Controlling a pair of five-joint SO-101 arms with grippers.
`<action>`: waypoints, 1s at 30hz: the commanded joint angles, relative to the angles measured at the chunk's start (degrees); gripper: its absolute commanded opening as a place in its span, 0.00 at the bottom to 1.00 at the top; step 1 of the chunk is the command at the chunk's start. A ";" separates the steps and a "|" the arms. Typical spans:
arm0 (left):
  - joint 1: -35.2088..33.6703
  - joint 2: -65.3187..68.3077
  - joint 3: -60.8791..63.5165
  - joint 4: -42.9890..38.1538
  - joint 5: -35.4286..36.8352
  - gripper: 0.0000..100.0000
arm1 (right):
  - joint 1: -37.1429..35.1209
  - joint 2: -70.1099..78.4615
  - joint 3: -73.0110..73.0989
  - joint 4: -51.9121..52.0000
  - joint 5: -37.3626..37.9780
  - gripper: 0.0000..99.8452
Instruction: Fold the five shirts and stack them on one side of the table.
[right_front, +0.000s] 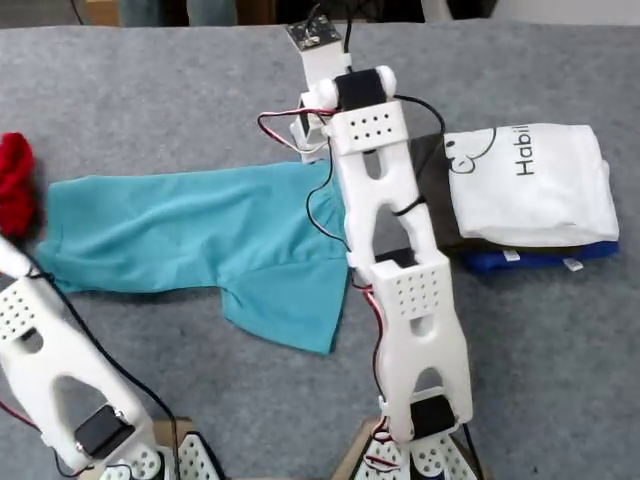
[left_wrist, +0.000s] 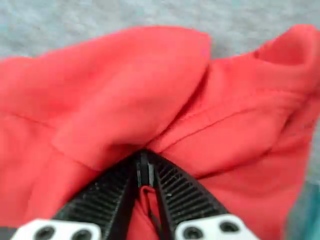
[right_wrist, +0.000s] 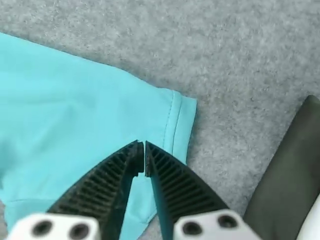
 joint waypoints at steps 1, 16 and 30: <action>-6.20 -0.97 -0.57 -3.08 0.79 0.03 | 0.62 -5.41 1.80 0.35 0.00 0.01; 7.87 -16.53 -7.52 23.21 11.43 0.03 | -0.70 -8.57 11.65 0.35 6.07 0.01; 16.57 0.70 -5.67 19.96 5.10 0.03 | 0.88 -0.84 19.30 -0.09 5.89 0.01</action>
